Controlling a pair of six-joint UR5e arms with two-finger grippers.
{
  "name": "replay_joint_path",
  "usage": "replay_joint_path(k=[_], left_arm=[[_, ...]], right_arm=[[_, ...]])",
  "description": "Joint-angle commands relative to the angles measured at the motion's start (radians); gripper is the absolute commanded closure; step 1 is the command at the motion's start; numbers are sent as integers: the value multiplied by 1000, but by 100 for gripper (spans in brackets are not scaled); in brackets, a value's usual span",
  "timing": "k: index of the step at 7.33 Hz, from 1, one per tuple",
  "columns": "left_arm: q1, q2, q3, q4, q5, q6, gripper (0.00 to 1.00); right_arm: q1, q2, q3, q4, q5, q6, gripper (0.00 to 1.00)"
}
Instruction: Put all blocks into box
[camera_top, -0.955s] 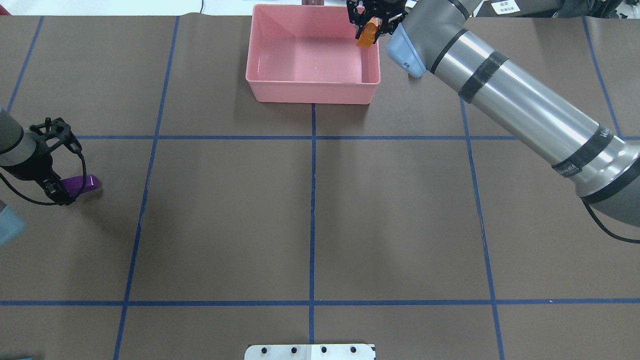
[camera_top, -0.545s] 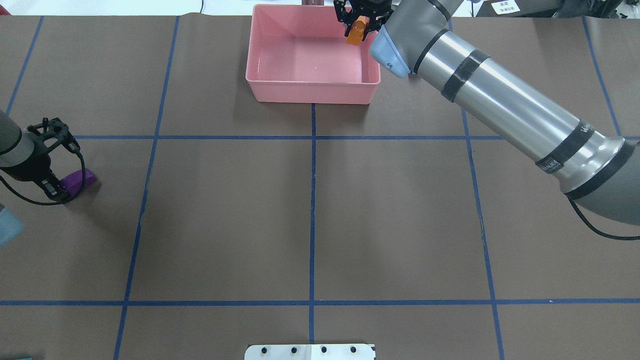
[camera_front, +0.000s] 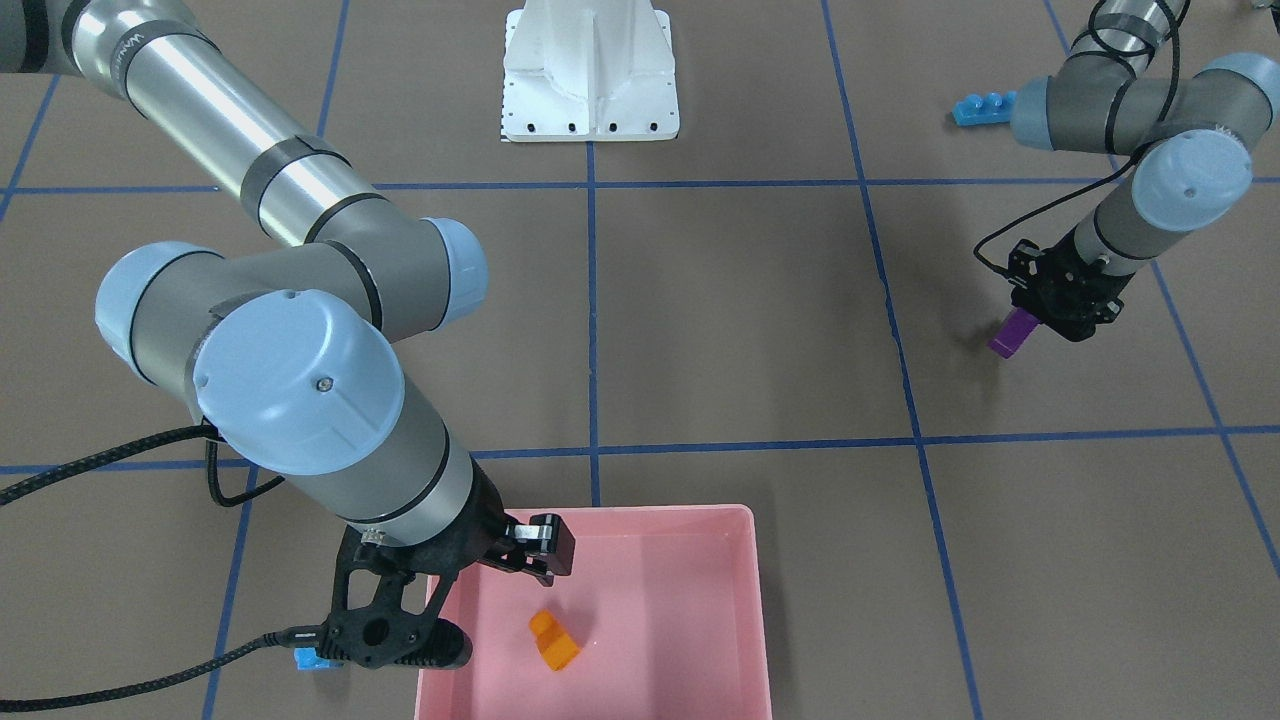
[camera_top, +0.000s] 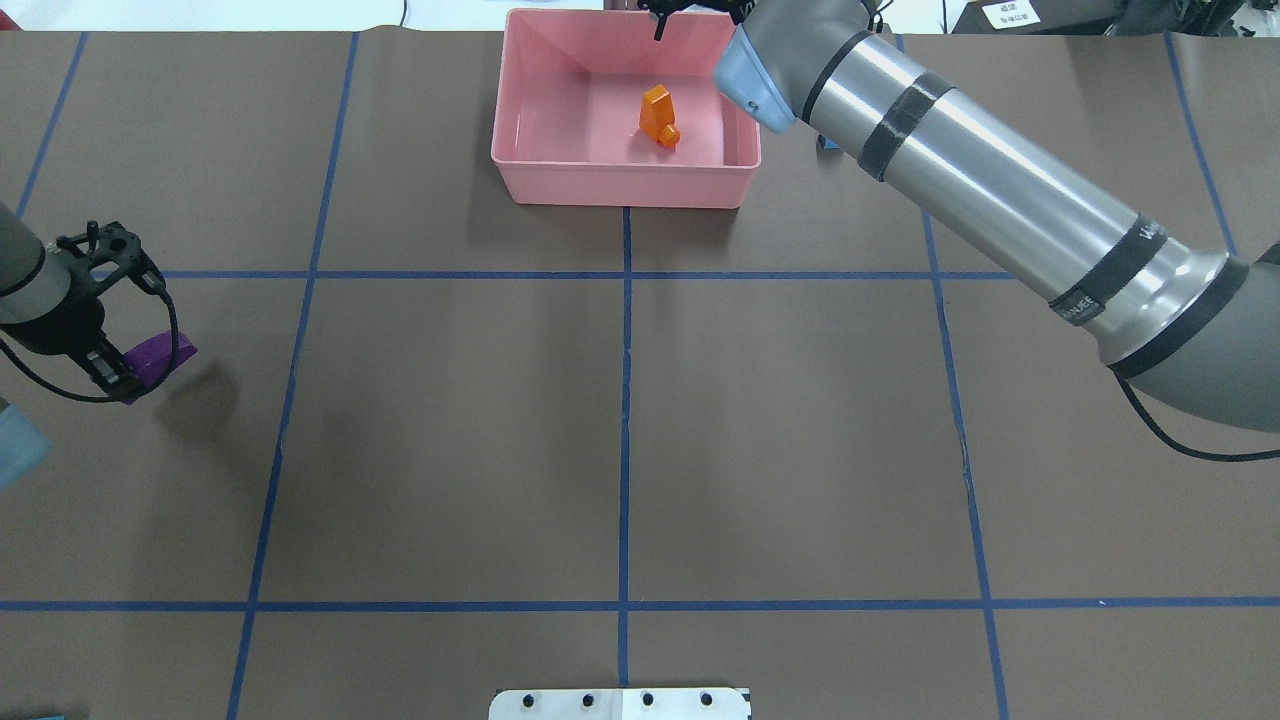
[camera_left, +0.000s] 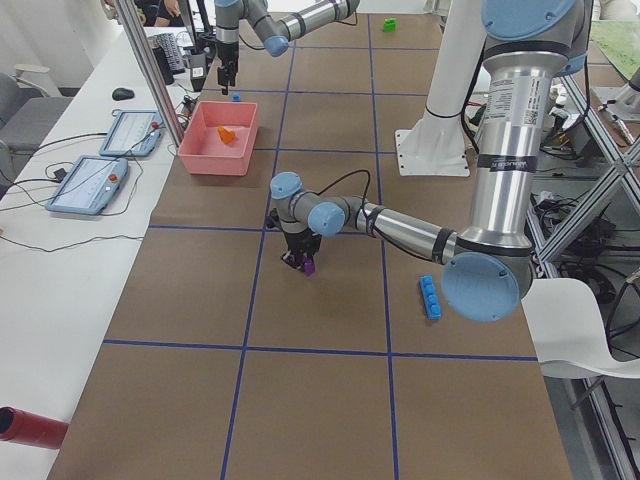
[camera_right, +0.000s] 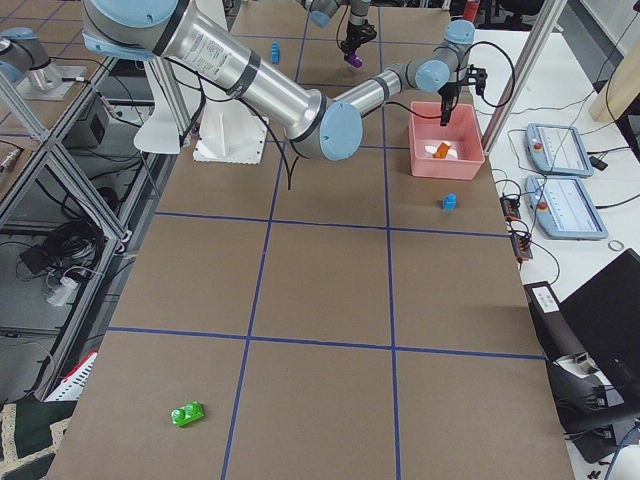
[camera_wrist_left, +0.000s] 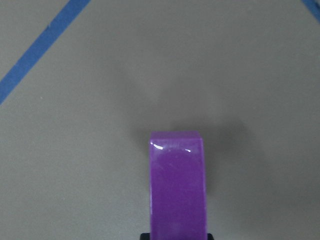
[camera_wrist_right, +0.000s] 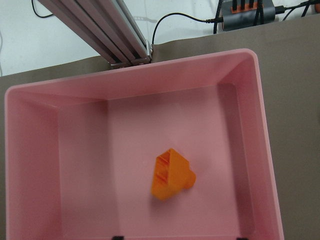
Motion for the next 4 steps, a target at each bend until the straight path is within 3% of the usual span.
replay_joint_path(k=[1,2,3,4], left_arm=[[-87,-121,-112,253,-93,-43,100],[-130,-139,-126,252,-196,-195,100],[-135,-202,-143,249,-206,-390,100],[-134,-282,-143,243,-206,-586,100]], right_arm=[[59,-10,44,-46,78,-43,1],[64,-22,81,-211,65,-172,1],[67,-31,165,-396,5,-368,1],[64,-98,243,-486,-53,-497,1]])
